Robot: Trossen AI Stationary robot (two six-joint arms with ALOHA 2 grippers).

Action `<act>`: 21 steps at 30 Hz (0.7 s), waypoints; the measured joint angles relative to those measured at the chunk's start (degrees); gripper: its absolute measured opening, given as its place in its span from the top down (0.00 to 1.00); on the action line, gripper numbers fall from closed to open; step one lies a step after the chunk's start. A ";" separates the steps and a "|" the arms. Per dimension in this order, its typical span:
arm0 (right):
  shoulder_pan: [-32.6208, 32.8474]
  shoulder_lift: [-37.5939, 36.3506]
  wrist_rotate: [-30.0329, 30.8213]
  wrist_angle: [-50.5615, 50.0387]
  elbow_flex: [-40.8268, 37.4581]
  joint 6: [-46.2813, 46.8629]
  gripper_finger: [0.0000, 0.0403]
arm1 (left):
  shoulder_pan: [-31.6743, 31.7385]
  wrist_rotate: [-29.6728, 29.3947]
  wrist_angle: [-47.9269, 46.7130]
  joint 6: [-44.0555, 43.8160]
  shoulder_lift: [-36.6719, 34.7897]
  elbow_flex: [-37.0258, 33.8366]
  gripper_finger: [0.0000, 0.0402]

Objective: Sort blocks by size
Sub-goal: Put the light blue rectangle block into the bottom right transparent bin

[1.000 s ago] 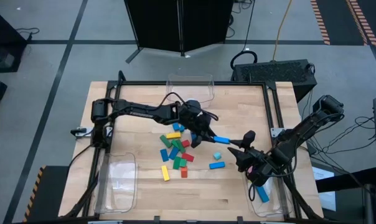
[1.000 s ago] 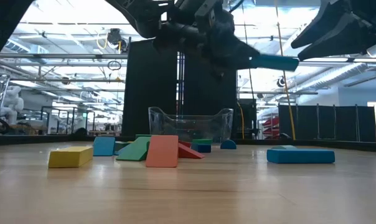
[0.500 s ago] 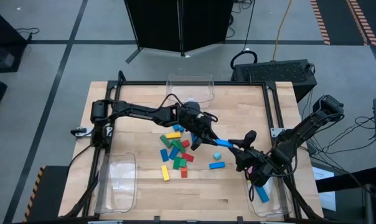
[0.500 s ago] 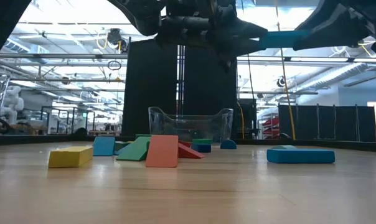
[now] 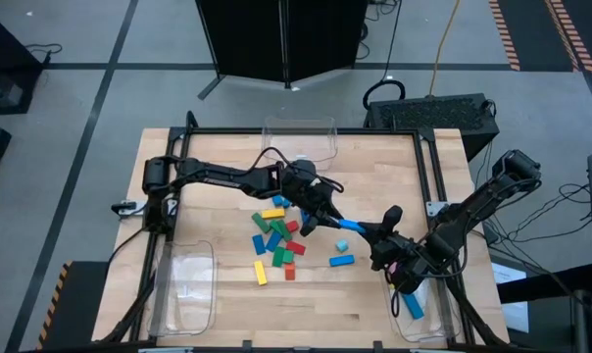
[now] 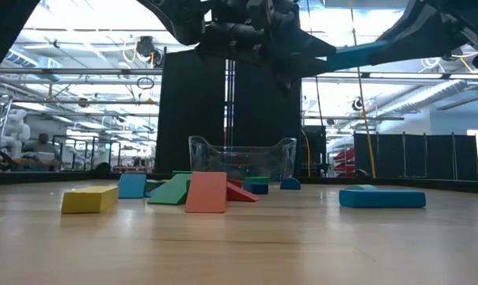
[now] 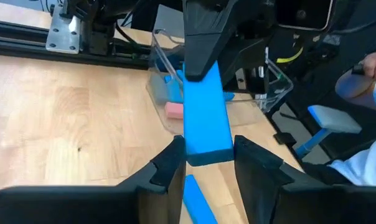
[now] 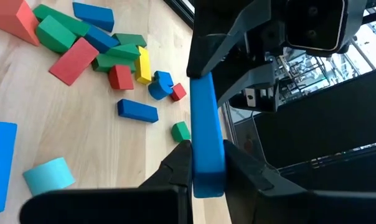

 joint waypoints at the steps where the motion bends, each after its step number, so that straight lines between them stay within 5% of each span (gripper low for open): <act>1: 0.00 -0.01 0.01 0.02 0.00 0.17 0.89 | 0.00 -0.06 -0.18 0.13 -0.02 0.02 0.68; 11: 0.93 -5.10 -1.09 -0.65 0.04 0.58 0.88 | 0.61 0.01 -2.80 1.61 0.05 -0.18 0.62; 21: 1.31 -18.58 -15.51 -15.23 0.07 19.72 0.88 | 0.17 -5.12 -7.19 3.33 0.05 -0.18 0.62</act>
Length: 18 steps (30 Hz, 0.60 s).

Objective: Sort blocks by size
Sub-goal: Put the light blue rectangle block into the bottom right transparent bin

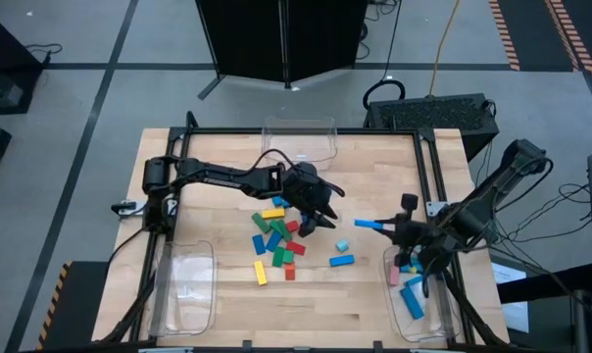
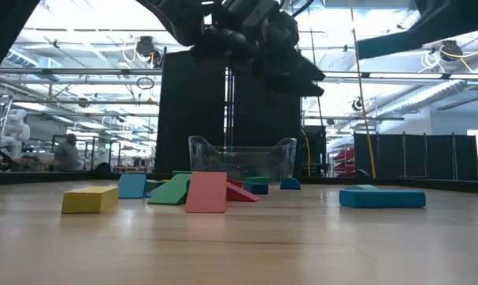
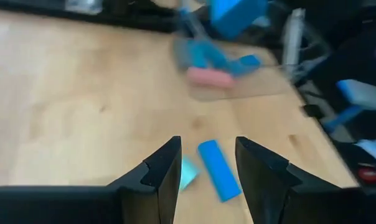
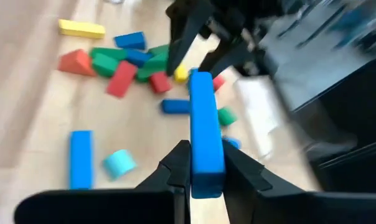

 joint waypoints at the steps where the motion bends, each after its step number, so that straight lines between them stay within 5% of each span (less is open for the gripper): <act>1: -0.01 -1.28 -1.52 -1.13 0.00 2.05 0.88 | -0.07 -1.36 -0.75 0.41 0.00 0.00 0.62; 12: -0.02 -9.82 -17.26 -10.87 0.00 16.44 0.88 | -3.10 -14.69 -4.12 3.87 0.00 0.00 0.62; 18: -0.02 -11.43 -28.79 -12.41 0.00 23.80 0.88 | -4.33 -15.29 -3.81 5.43 0.00 0.00 0.62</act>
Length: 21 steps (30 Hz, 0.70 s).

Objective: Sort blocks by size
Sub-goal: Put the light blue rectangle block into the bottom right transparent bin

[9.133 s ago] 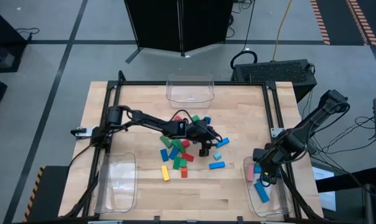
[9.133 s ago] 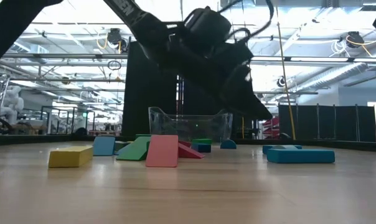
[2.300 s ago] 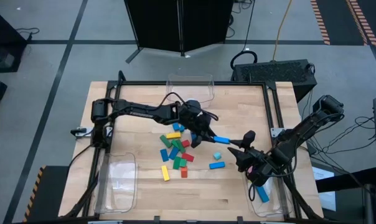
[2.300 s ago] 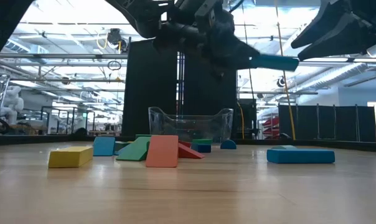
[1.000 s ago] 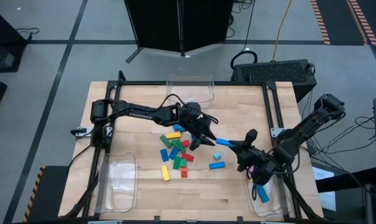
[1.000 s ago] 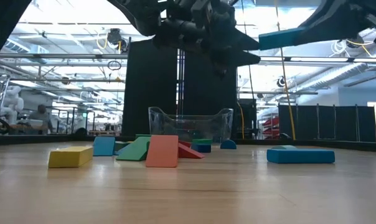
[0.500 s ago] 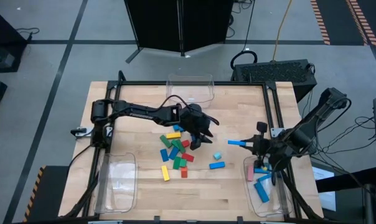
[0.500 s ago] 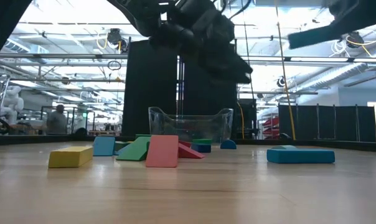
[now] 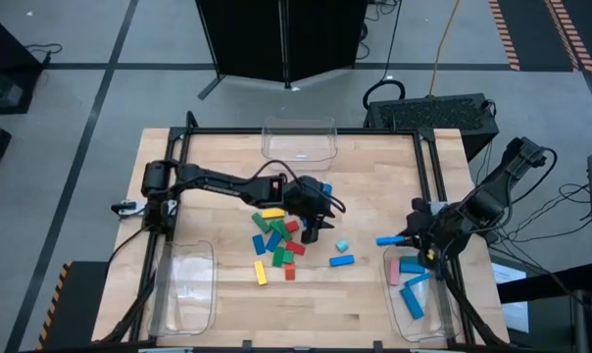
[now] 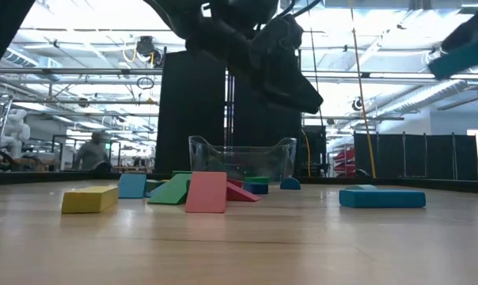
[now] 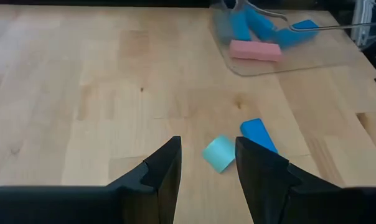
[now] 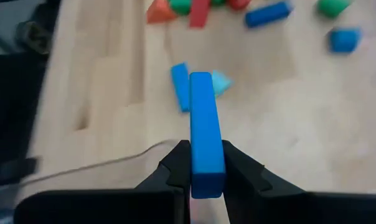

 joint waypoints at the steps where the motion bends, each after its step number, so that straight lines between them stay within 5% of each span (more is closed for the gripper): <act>1: 0.00 0.02 -1.82 -0.31 0.00 1.08 0.88 | -0.12 -0.02 0.06 0.07 0.00 0.00 0.62; 13: 0.02 0.68 -20.97 -2.46 0.00 12.80 0.88 | -1.73 -0.46 0.07 2.11 0.46 0.00 0.62; 21: 0.01 4.56 -23.99 -2.39 0.00 19.83 0.88 | -3.24 -4.31 -0.21 3.34 2.51 0.00 0.62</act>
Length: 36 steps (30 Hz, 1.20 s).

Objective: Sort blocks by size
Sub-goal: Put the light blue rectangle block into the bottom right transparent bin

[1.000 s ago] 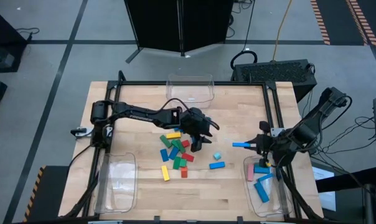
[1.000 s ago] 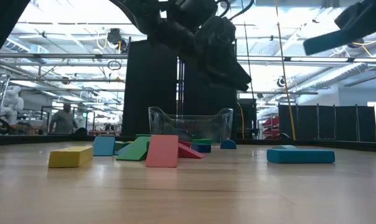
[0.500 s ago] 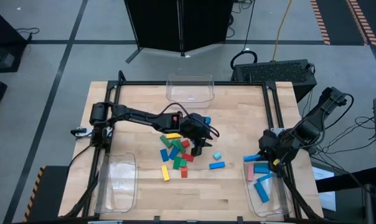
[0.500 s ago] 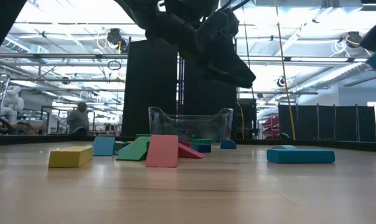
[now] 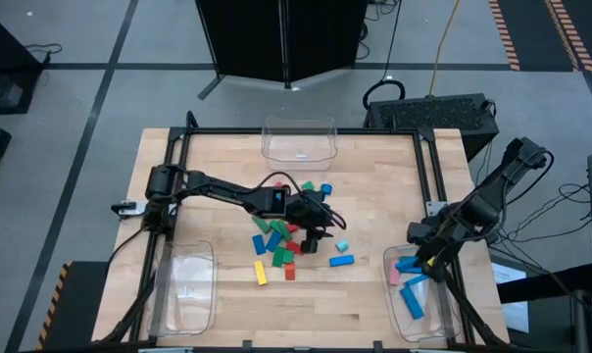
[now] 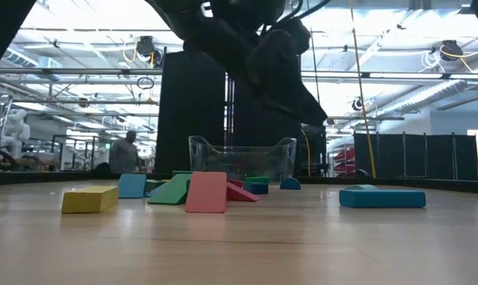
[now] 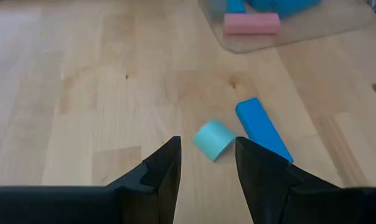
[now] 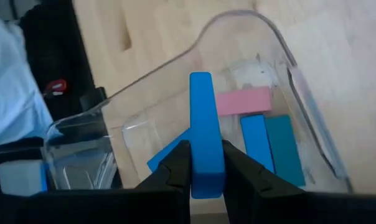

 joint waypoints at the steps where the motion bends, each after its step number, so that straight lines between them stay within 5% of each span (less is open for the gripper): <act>1: 0.01 1.01 -0.49 0.12 -0.02 0.82 0.88 | -0.12 0.00 -0.54 -0.02 0.02 0.00 0.62; 11: 0.70 11.52 -6.07 2.41 -0.02 1.45 0.86 | -1.28 -0.03 -0.22 -0.02 0.02 0.00 0.62; 25: 0.76 15.97 -9.09 7.07 -0.02 3.75 0.62 | -1.83 -0.04 0.15 2.37 0.02 0.00 0.62; 36: 0.76 15.94 -5.06 10.32 -0.02 6.04 0.69 | -3.51 0.00 1.16 3.92 0.44 0.00 0.62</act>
